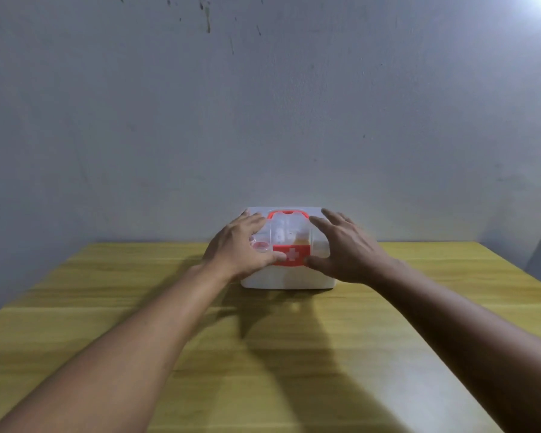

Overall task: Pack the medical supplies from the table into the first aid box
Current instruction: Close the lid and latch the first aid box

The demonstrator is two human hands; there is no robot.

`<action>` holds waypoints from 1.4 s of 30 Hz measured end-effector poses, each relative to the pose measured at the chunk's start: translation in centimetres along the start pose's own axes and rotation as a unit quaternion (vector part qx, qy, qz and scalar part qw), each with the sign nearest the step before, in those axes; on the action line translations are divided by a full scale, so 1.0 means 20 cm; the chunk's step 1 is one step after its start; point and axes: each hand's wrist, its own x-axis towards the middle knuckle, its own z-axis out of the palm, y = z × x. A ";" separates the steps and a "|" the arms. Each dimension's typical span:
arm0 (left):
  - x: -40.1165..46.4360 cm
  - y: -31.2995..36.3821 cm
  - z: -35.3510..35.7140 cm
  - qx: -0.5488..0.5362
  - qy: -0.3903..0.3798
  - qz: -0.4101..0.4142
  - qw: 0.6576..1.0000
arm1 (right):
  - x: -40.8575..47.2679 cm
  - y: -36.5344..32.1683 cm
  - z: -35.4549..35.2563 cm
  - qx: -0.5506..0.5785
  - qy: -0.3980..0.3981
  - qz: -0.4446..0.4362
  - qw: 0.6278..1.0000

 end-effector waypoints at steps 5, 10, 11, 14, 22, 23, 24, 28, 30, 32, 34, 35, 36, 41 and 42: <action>-0.02 0.02 0.01 0.075 0.017 0.019 0.997 | -0.02 0.03 0.05 -0.020 0.006 0.003 1.000; -0.04 0.05 0.01 0.112 0.032 0.012 0.993 | -0.01 0.06 0.05 -0.011 -0.007 0.007 1.000; -0.04 0.06 0.01 0.117 0.033 0.012 0.992 | -0.01 0.06 0.05 -0.009 -0.008 0.008 1.000; -0.05 0.07 0.01 0.118 0.031 0.006 0.992 | -0.01 0.07 0.05 -0.013 0.001 0.009 1.000; -0.06 0.07 0.02 0.099 0.040 0.004 0.994 | -0.01 0.07 0.06 -0.037 0.024 0.006 0.999; -0.06 0.07 0.02 0.100 0.041 0.002 0.994 | -0.01 0.06 0.06 -0.038 0.027 0.004 0.999; -0.06 0.08 0.02 0.100 0.042 0.001 0.994 | -0.01 0.06 0.06 -0.039 0.031 0.002 0.999; -0.07 0.08 0.01 0.107 0.035 0.004 0.994 | -0.02 0.06 0.06 -0.037 0.033 -0.001 0.999; -0.06 0.07 0.01 0.118 0.023 0.004 0.993 | -0.02 0.06 0.05 -0.036 0.024 -0.002 0.999; -0.06 0.06 0.00 0.123 0.014 0.002 0.992 | -0.02 0.06 0.05 -0.043 0.020 -0.006 0.999; -0.04 0.05 0.00 0.120 0.014 0.001 0.993 | -0.01 0.06 0.05 -0.048 0.022 -0.008 0.999; -0.04 0.05 0.00 0.118 0.015 0.001 0.993 | 0.00 0.06 0.05 -0.048 0.024 -0.008 0.999; -0.03 0.04 0.01 0.116 0.016 -0.001 0.993 | 0.00 0.06 0.06 -0.047 0.025 -0.007 0.999; 0.02 0.02 0.03 0.099 0.022 -0.012 0.995 | 0.04 0.08 0.08 -0.044 0.026 0.003 0.999; 0.03 0.02 0.04 0.095 0.022 -0.013 0.995 | 0.06 0.08 0.08 -0.044 0.027 0.004 0.999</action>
